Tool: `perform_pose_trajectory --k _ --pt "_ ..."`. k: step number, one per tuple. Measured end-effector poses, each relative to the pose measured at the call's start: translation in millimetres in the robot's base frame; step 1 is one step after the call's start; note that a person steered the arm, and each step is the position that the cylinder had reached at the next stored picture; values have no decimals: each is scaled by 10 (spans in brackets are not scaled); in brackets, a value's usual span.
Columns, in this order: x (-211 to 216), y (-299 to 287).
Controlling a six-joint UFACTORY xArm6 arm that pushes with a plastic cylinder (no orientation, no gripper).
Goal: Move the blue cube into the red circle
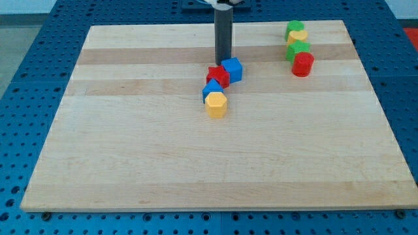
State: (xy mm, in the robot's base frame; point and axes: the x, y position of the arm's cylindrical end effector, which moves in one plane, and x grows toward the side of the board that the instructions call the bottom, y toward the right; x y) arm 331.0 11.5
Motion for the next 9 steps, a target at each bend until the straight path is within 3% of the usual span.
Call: perform_pose_trajectory --k 3,9 --pt "566 -36" --pt "632 1368"
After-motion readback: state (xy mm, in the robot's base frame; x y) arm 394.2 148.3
